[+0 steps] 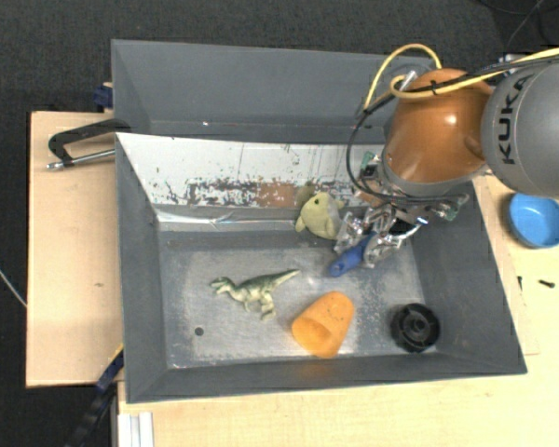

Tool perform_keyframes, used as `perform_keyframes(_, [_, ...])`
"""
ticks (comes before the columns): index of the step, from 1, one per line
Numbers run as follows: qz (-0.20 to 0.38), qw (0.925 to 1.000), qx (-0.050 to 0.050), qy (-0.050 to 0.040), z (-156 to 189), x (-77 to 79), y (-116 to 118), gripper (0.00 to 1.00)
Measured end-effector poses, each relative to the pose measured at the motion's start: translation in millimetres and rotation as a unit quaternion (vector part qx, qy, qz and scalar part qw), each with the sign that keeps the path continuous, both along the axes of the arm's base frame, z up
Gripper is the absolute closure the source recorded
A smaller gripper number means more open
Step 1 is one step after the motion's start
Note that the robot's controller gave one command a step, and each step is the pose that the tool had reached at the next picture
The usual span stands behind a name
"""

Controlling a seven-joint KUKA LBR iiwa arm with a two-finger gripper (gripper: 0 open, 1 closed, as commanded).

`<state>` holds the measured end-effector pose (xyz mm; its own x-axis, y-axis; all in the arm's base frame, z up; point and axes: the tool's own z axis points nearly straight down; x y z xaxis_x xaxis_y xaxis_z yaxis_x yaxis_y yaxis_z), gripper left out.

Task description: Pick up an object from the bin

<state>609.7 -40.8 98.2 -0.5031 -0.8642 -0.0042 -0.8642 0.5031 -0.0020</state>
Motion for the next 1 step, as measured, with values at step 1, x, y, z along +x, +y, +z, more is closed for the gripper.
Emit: perform_keyframes(1, [-0.002, 1.0, -0.001, -0.0027, 70.8, 2.1, 1.0, 1.0])
